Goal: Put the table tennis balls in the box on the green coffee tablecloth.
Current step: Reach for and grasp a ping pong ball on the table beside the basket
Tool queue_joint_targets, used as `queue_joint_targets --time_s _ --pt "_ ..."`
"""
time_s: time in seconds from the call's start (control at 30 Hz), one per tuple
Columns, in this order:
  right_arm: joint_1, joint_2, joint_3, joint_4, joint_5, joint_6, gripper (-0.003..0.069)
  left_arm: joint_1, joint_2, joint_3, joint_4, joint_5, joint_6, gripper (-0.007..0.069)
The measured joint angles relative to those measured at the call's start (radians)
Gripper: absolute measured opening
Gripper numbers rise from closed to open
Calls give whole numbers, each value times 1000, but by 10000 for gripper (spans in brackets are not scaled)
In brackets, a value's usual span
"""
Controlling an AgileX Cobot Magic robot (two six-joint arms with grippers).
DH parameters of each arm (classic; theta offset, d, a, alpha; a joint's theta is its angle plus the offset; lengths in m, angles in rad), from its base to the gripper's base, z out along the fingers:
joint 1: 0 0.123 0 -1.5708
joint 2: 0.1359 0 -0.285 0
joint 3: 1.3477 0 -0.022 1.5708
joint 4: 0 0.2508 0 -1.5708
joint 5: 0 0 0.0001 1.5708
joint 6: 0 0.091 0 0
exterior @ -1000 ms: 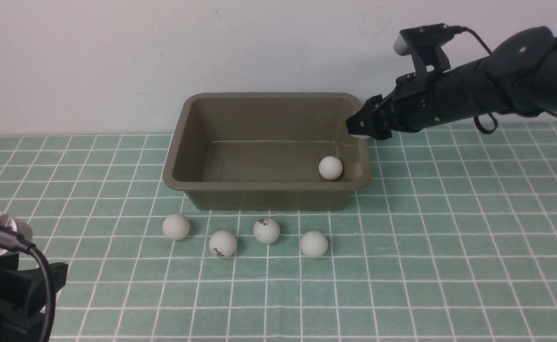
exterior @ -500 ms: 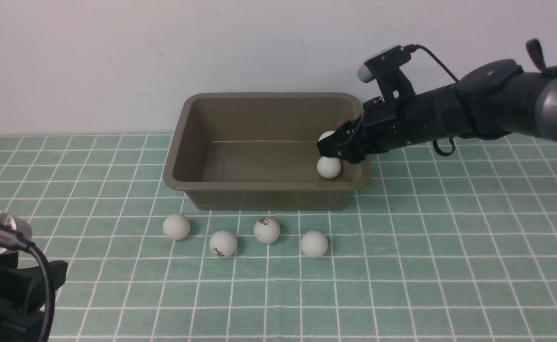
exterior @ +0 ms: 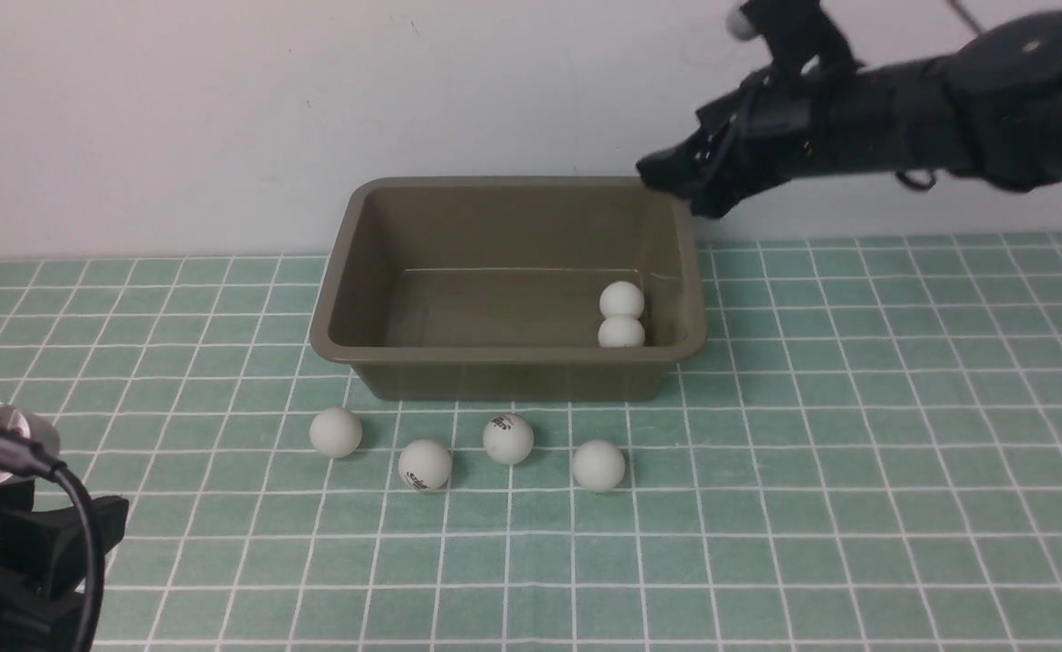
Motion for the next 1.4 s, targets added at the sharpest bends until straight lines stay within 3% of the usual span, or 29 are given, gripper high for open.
queue_joint_targets --time_s 0.07,0.17,0.33,0.6,0.87,1.13,1.27,1.4 --pt "-11 -60 0 -65 1 43 526 0 15 0 0 -4 0 395" --pt "-49 -191 0 -167 58 200 508 0 69 0 0 -17 0 395" --pt "-75 -291 0 -238 177 340 504 0 181 -2 -2 -56 0 395" --pt "-78 -350 0 -269 373 409 504 0 492 -117 -25 -78 56 395" --pt "-78 -351 0 -271 431 452 504 0 699 -287 -119 -71 271 409" --pt "-78 -351 0 -275 445 466 504 0 908 -345 -383 -81 661 490" --pt "-78 -351 0 -275 445 469 504 0 969 -345 -466 -109 758 490" --pt "-78 -351 0 -275 446 469 504 0 1057 -346 -637 -173 913 490"
